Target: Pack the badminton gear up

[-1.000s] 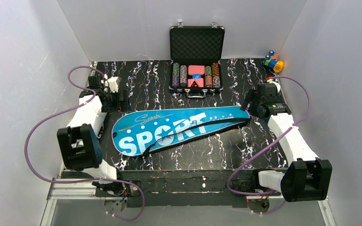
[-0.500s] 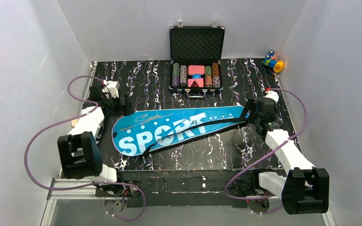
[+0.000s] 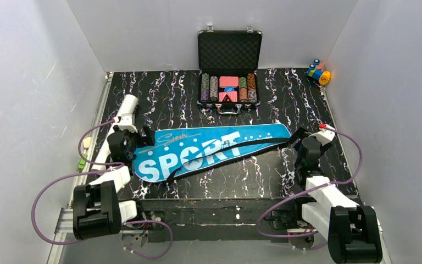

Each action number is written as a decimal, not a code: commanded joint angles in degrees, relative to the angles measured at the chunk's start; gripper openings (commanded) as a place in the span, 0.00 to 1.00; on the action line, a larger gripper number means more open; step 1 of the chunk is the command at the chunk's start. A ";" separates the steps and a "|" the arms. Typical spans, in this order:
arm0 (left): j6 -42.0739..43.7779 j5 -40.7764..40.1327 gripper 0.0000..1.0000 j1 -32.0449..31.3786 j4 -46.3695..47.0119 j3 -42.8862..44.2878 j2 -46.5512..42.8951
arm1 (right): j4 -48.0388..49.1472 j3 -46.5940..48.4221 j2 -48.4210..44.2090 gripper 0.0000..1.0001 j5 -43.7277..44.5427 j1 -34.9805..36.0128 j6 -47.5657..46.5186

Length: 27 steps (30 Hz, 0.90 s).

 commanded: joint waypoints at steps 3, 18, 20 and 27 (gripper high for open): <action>-0.69 -5.58 1.00 -0.52 3.87 -1.82 -3.09 | 9.71 -0.61 2.06 0.93 2.94 -0.01 1.02; -1.61 -9.33 0.99 -0.56 10.55 1.95 6.25 | 13.31 -0.14 3.19 0.93 -0.49 0.12 -7.06; -2.71 -7.54 1.00 -0.57 14.34 2.88 10.63 | 14.32 0.41 3.20 0.93 -0.53 0.07 -9.05; 3.24 -11.81 0.99 -7.21 26.56 -2.31 14.35 | 20.32 -0.29 7.39 0.93 -2.26 -1.37 -9.93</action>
